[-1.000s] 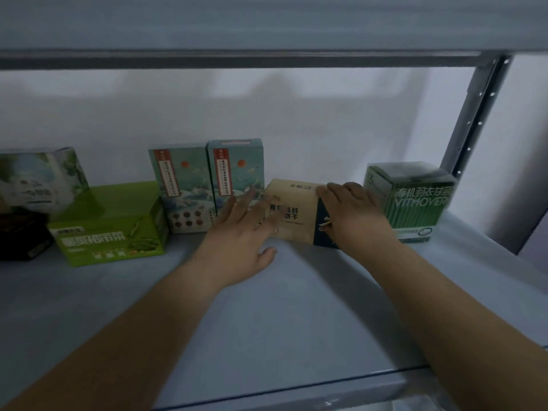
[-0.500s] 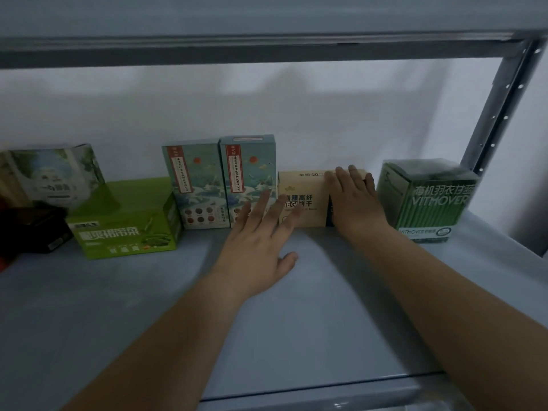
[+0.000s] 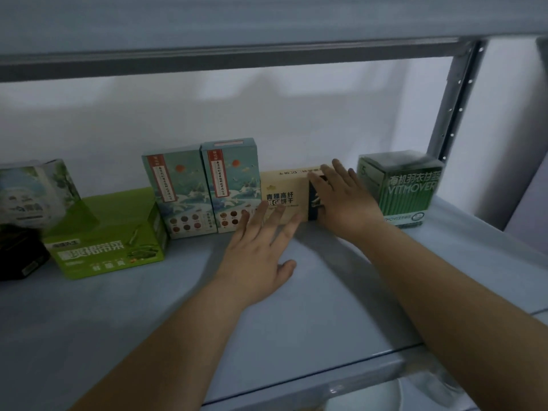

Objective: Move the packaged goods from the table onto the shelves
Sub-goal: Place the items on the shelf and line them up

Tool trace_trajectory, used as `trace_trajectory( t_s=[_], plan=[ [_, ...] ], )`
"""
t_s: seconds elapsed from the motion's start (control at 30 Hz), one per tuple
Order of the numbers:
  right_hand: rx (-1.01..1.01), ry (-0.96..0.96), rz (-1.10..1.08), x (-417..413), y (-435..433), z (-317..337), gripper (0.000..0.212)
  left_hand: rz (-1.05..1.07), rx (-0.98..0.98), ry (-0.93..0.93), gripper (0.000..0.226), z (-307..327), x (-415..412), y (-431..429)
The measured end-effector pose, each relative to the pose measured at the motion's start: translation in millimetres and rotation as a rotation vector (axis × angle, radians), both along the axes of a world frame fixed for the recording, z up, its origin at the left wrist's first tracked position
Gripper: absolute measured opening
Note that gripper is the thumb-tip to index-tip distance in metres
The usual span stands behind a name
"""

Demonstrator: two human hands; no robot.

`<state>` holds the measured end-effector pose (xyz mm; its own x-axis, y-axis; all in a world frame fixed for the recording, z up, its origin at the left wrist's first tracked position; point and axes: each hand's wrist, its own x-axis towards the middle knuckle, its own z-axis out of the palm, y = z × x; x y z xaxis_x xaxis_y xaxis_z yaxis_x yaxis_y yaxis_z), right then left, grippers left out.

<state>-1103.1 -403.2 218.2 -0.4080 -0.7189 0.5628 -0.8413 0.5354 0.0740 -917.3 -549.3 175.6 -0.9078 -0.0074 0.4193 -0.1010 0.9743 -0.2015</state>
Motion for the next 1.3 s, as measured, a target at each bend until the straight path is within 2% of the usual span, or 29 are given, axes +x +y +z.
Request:
trace_trajectory(
  t_s=[0.13,0.2,0.27,0.37,0.43,0.5,0.73,0.87,1.3],
  plan=[
    [-0.12,0.267,0.1,5,33,4,0.053,-0.017,-0.013,-0.011,0.076,2,-3,8],
    [-0.155,0.296,0.053,0,58,7,0.057,-0.021,-0.028,-0.021,0.077,2,-4,13],
    [-0.136,0.237,-0.092,-13,86,7,0.074,-0.025,-0.06,-0.029,0.077,3,-7,21],
    [-0.046,0.039,-0.275,-34,119,5,0.097,-0.077,-0.117,-0.034,0.076,6,-13,39],
    [0.006,-0.063,-0.294,-49,129,-1,0.104,-0.083,-0.122,-0.017,0.075,7,-19,56],
    [-0.011,-0.067,-0.219,-61,131,-6,0.107,-0.045,-0.082,-0.006,0.075,8,-25,74],
    [-0.076,-0.111,-0.157,-86,94,-7,0.1,0.127,0.092,0.029,0.075,5,-46,108],
    [-0.081,-0.155,-0.144,-99,76,-10,0.089,0.182,0.117,0.003,0.074,-6,-46,104],
    [-0.158,-0.174,-0.084,-97,60,-20,0.086,0.202,0.098,0.053,0.07,-8,-50,102]
  ],
)
